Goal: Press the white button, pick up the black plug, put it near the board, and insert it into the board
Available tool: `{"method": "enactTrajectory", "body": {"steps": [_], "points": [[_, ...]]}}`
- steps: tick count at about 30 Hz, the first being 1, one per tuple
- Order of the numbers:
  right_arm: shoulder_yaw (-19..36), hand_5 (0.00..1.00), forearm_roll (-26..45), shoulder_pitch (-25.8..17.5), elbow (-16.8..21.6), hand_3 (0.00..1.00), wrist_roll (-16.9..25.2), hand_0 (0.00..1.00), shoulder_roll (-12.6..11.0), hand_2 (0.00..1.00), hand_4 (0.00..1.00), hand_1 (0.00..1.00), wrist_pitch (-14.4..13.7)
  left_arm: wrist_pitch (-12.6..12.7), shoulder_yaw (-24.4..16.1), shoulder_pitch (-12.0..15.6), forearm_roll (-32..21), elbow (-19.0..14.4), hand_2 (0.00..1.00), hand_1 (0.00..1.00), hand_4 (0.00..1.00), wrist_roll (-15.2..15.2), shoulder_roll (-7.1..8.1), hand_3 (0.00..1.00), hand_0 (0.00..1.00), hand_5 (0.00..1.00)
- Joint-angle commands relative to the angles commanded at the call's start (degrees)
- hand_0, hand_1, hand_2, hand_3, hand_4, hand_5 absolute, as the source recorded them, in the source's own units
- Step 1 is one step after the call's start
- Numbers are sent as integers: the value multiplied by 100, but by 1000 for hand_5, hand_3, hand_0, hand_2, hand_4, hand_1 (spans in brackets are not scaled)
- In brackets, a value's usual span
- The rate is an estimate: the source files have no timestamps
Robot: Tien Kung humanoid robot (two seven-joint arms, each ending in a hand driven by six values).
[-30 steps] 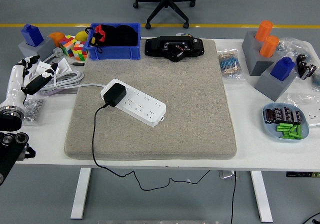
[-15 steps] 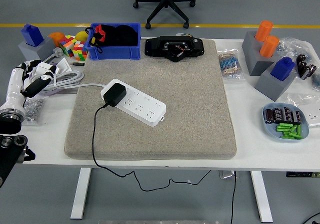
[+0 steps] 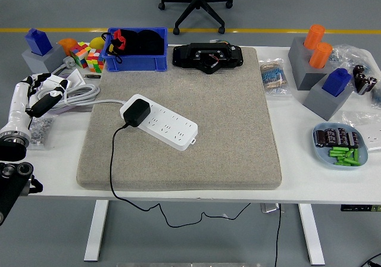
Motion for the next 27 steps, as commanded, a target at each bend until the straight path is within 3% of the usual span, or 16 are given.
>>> {"method": "enactTrajectory", "body": {"steps": [27], "points": [[129, 396, -99, 37, 0, 586, -84, 628, 28, 605, 658, 607, -6, -58, 98, -41, -62, 7, 831, 886, 759, 20, -7, 754, 882, 540]]}}
